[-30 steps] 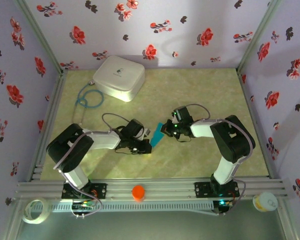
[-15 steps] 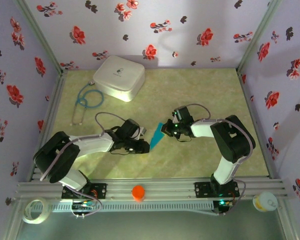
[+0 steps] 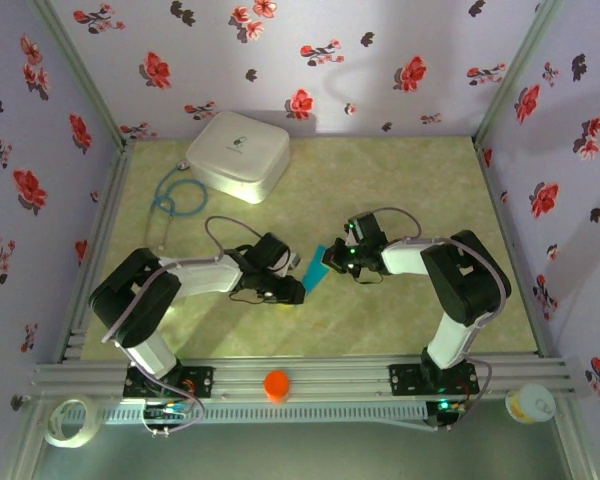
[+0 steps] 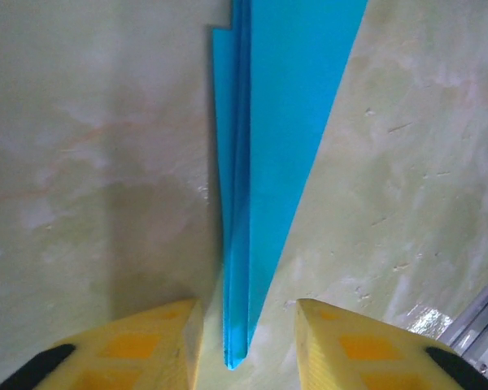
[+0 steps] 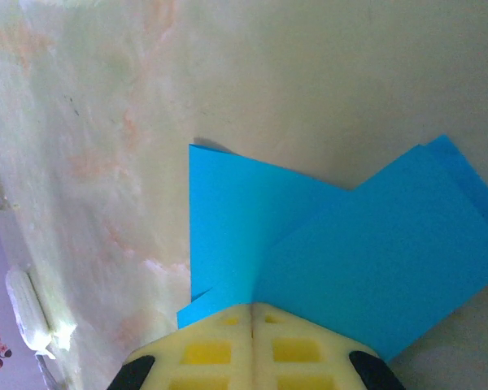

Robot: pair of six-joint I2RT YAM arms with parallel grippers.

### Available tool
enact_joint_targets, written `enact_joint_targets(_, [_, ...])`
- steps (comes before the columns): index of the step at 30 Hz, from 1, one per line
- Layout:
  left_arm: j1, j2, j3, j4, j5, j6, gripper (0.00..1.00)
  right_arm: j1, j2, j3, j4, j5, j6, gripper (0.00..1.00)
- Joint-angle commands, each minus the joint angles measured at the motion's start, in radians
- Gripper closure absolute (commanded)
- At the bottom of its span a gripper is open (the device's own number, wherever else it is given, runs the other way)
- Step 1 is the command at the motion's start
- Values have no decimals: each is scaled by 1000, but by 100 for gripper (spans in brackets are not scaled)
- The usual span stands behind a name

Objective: Fold a paper plane with a square sheet of paper (pick it up from the middle)
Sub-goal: Fold the wing for the fifth time at the center of the table.

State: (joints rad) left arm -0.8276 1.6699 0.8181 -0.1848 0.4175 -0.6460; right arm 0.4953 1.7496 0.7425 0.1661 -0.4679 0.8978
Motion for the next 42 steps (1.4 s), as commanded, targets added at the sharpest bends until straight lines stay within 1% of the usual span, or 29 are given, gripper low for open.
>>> enact_joint_targets(1, [-19,25,30,-75,5,55,69,-13,11,-29,-115,68,-22,100])
enact_joint_targets(4, [-28,25,33,-90,8,70,76,-14,11,-29,-116,69,-23,100])
enact_joint_targets(8, [-34,23,41,-115,-1,89,77,-14,16,-29,-114,68,-23,100])
enact_joint_targets(15, [-38,24,49,-131,-39,92,88,-15,16,-30,-114,67,-23,100])
enact_joint_targets(20, [-41,15,44,-128,-55,85,91,-15,15,-31,-112,65,-25,100])
enact_joint_targets(23, [-42,0,37,-126,-54,83,95,-15,15,-34,-112,65,-25,100])
enact_joint_targets(25, [-42,-13,32,-126,-57,82,94,-15,14,-33,-111,63,-26,100])
enact_joint_targets(28, [-41,-43,22,-127,-60,77,88,-18,16,-31,-111,58,-30,100])
enact_joint_targets(30, [-41,-78,10,-123,-67,67,77,-20,18,-27,-114,54,-33,100])
enact_joint_targets(32, [-40,-113,3,-119,-91,55,70,-21,20,-21,-117,52,-35,100])
enact_joint_targets(33, [-37,-131,2,-114,-103,50,69,-22,19,-19,-117,51,-35,100])
enact_joint_targets(36, [-18,-149,17,-88,-113,27,69,-24,18,-14,-121,50,-37,100])
enact_joint_targets(38, [-5,-130,37,-42,-80,18,74,-24,20,-13,-120,49,-35,100])
enact_joint_targets(42, [15,-29,123,26,5,10,84,-24,22,-17,-111,44,-30,100])
